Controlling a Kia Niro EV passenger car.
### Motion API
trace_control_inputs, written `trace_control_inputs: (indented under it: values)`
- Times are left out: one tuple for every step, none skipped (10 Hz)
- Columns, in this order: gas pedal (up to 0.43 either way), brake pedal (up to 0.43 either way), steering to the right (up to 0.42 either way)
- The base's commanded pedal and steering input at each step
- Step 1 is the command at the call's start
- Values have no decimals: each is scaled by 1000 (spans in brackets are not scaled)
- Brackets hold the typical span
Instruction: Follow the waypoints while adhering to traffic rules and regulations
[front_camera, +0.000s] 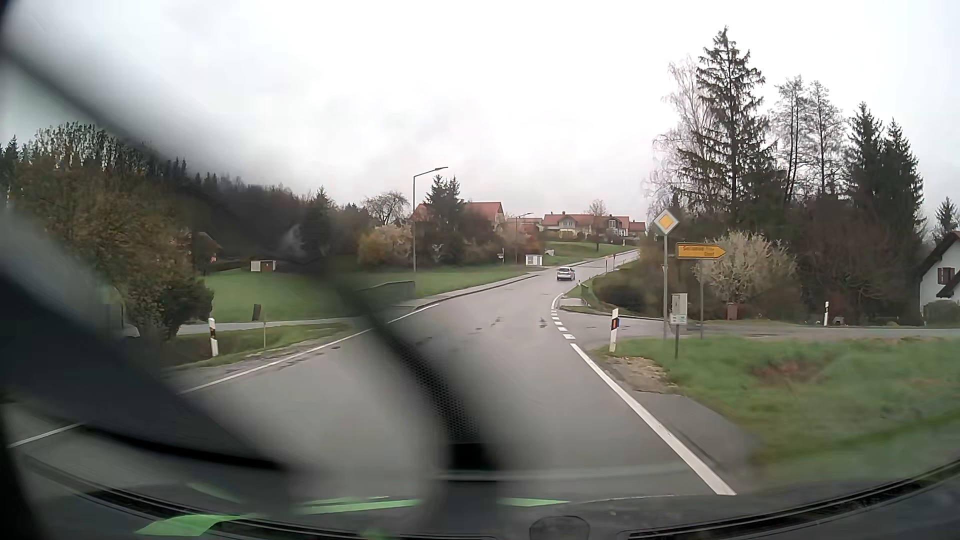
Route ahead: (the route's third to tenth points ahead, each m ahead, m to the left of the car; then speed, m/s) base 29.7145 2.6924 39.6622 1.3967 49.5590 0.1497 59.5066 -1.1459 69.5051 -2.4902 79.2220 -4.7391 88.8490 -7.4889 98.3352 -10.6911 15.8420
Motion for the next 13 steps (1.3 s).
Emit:
trace_control_inputs:
  values:
    - [0, 0, 0]
    - [0, 0, 5]
    - [0, 0, 4]
    - [0, 0, 0]
    - [0, 0, 0]
    - [0, 0, 0]
    - [0, 0, 2]
    - [8, 0, 4]
    - [28, 0, 5]
    - [39, 0, 5]
    - [47, 0, 5]
    - [47, 0, 5]
    - [59, 0, 5]
